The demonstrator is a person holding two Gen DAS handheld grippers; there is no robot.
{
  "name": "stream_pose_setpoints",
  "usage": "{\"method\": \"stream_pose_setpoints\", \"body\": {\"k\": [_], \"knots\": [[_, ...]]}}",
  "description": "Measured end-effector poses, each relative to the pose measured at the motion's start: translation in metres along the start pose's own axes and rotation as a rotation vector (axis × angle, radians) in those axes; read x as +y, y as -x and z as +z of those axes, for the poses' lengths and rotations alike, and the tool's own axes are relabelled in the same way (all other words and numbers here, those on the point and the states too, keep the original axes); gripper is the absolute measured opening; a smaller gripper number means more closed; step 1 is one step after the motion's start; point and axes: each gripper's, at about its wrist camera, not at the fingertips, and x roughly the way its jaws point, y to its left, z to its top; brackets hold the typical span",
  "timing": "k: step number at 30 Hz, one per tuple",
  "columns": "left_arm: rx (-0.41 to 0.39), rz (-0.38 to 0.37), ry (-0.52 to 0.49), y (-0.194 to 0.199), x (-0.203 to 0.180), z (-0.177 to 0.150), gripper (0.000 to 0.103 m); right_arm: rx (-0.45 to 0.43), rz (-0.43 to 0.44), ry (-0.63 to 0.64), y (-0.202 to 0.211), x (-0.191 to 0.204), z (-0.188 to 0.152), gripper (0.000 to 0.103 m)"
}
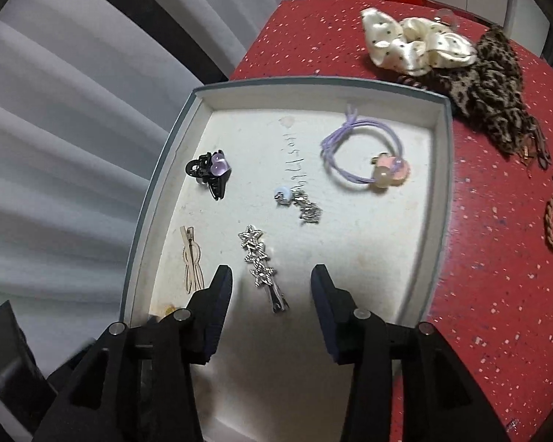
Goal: Organize jewelry
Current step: 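Open both grippers to release the star clip and yellow hair tie into the tray, then move the left gripper to the small silver charm while right moves to the black rhinestone clip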
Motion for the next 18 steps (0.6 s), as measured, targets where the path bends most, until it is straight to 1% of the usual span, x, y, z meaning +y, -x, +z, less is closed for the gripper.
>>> {"method": "stream_pose_setpoints", "body": {"k": [2,6,8,9,14,15,16,18], "knots": [[0.011,0.01,-0.02,0.0,-0.004,0.0,0.088,-0.006,0.006,-0.005,0.007,-0.006,-0.003,0.051],[0.024,0.024,-0.023,-0.001,-0.006,0.0,0.088,-0.01,0.018,-0.019,0.02,-0.019,-0.012,0.051],[0.026,0.029,-0.022,0.001,-0.007,-0.001,0.088,-0.015,0.027,-0.026,0.027,-0.025,-0.017,0.054],[0.026,0.03,-0.024,0.002,-0.007,-0.002,0.088,-0.019,0.032,-0.027,0.03,-0.026,-0.021,0.058],[0.026,0.043,-0.047,0.005,-0.017,-0.004,0.088,-0.03,0.05,-0.049,0.046,-0.03,-0.029,0.064],[0.025,0.048,-0.052,0.006,-0.02,-0.004,0.089,-0.033,0.053,-0.054,0.048,-0.031,-0.029,0.066],[0.026,0.052,-0.055,0.006,-0.021,-0.003,0.103,-0.036,0.056,-0.06,0.051,-0.033,-0.03,0.069],[0.015,0.06,-0.057,0.009,-0.03,-0.003,0.103,-0.04,0.062,-0.069,0.056,-0.037,-0.032,0.071]]}}
